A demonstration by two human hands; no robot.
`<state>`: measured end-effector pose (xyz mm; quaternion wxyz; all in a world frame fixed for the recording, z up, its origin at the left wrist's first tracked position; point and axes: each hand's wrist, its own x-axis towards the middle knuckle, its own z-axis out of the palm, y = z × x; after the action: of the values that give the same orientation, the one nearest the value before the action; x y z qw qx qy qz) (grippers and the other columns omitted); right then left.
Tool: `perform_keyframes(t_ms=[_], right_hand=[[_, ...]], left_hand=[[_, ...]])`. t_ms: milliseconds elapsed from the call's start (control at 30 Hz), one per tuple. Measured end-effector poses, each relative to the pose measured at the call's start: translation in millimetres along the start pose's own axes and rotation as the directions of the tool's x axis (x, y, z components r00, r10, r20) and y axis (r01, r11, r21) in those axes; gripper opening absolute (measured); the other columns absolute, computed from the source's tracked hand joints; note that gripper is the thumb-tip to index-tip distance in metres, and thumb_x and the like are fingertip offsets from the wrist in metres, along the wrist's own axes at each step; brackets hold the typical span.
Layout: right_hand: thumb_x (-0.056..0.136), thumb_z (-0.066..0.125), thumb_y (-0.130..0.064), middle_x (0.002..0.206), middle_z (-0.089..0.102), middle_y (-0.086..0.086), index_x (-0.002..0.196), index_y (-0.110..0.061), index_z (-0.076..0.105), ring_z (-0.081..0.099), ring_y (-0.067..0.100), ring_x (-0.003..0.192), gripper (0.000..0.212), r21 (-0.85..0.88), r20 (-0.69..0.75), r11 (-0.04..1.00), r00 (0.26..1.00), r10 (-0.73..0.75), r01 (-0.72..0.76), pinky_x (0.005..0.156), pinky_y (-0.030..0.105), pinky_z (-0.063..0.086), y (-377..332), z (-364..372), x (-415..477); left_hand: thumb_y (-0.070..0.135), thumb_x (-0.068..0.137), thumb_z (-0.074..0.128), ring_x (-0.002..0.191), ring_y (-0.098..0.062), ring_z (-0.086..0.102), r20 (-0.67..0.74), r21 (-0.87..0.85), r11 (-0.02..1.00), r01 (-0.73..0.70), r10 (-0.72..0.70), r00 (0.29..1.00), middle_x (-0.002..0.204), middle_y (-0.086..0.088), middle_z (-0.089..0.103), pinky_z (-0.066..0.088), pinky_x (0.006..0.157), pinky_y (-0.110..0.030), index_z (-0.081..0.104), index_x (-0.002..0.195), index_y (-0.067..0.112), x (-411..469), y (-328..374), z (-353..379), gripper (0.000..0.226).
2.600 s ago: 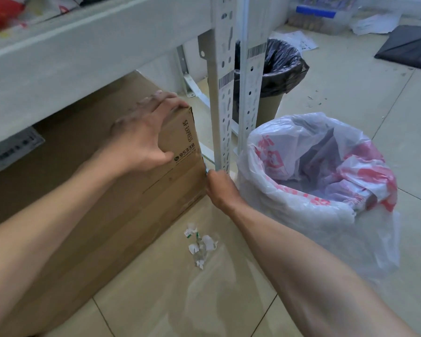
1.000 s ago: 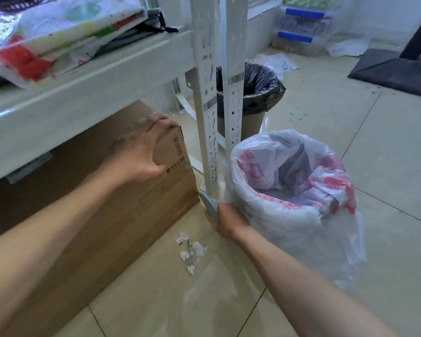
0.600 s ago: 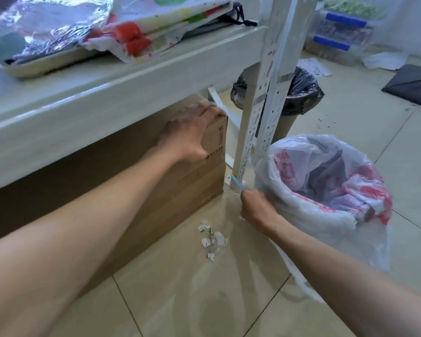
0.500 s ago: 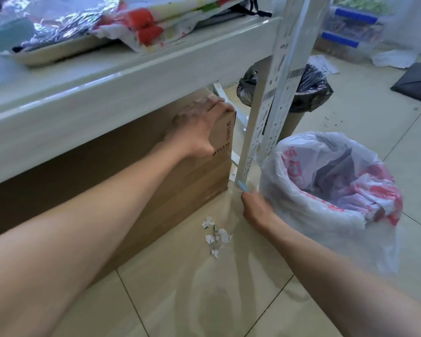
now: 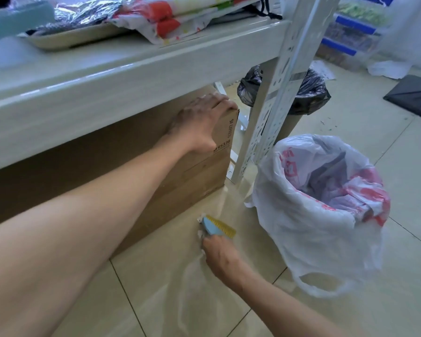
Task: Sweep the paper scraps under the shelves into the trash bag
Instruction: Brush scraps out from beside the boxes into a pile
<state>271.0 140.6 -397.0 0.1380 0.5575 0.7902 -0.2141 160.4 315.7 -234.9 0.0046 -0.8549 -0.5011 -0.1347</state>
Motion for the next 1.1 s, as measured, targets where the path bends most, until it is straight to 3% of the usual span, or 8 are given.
perform_keyframes(t_ms=[267, 400, 567, 767, 967, 1100], right_hand=[[0.082, 0.049, 0.001, 0.099, 0.062, 0.020, 0.090, -0.001, 0.055, 0.061, 0.038, 0.088, 0.010, 0.006, -0.180, 0.989, 0.972, 0.149, -0.151, 0.061, 0.034, 0.041, 47, -79, 23], [0.084, 0.047, 0.002, 0.106, 0.061, 0.021, 0.106, 0.003, 0.055, 0.061, 0.037, 0.096, 0.024, 0.008, -0.133, 0.980, 0.971, 0.198, -0.198, 0.068, 0.036, 0.048, 67, -75, 44], [0.086, 0.047, 0.004, 0.110, 0.065, 0.018, 0.107, 0.000, 0.060, 0.063, 0.034, 0.101, 0.025, -0.036, -0.076, 0.992, 0.990, 0.117, -0.120, 0.077, 0.039, 0.051, 33, -31, 41], [0.089, 0.043, -0.002, 0.110, 0.061, 0.025, 0.103, 0.003, 0.059, 0.060, 0.037, 0.104, 0.022, 0.048, -0.034, 0.998, 0.999, -0.033, 0.035, 0.083, 0.041, 0.046, -20, -3, 19], [0.087, 0.050, -0.005, 0.108, 0.059, 0.021, 0.107, 0.003, 0.056, 0.061, 0.038, 0.100, 0.022, 0.079, -0.027, 0.997, 1.000, -0.010, 0.012, 0.076, 0.038, 0.048, -18, -39, 16], [0.086, 0.048, 0.000, 0.086, 0.053, 0.012, 0.103, 0.003, 0.055, 0.063, 0.035, 0.088, 0.019, 0.079, -0.058, 0.997, 0.998, 0.011, -0.006, 0.062, 0.030, 0.045, 4, -74, 27]], left_hand=[[0.016, 0.067, 0.075, 0.138, -0.021, 0.037, 0.008, -0.013, 1.000, 0.008, -0.008, 1.000, 0.151, 0.009, 0.034, 0.031, 0.109, -0.032, 0.037, 0.141, 0.035, 0, -2, 1, 0.086], [0.015, 0.067, 0.074, 0.136, -0.021, 0.038, 0.014, -0.031, 0.999, 0.019, -0.019, 1.000, 0.150, 0.009, 0.034, 0.033, 0.107, -0.031, 0.038, 0.140, 0.036, 0, -4, 1, 0.085], [0.014, 0.067, 0.073, 0.137, -0.018, 0.037, -0.004, -0.056, 0.998, 0.002, -0.002, 1.000, 0.149, 0.010, 0.036, 0.030, 0.109, -0.029, 0.040, 0.139, 0.035, 0, -2, 0, 0.082], [0.012, 0.067, 0.074, 0.139, -0.018, 0.034, -0.009, -0.055, 0.998, 0.007, -0.007, 1.000, 0.150, 0.009, 0.035, 0.026, 0.111, -0.030, 0.039, 0.139, 0.036, 0, 0, 0, 0.084], [0.013, 0.066, 0.072, 0.135, -0.020, 0.040, 0.000, -0.067, 0.997, 0.030, -0.031, 1.000, 0.149, 0.012, 0.036, 0.038, 0.105, -0.035, 0.038, 0.137, 0.039, -1, 1, -3, 0.083], [0.014, 0.066, 0.073, 0.136, -0.020, 0.038, 0.005, -0.061, 0.998, 0.033, -0.033, 0.999, 0.150, 0.012, 0.035, 0.038, 0.106, -0.036, 0.038, 0.138, 0.040, 0, 1, -1, 0.084]])
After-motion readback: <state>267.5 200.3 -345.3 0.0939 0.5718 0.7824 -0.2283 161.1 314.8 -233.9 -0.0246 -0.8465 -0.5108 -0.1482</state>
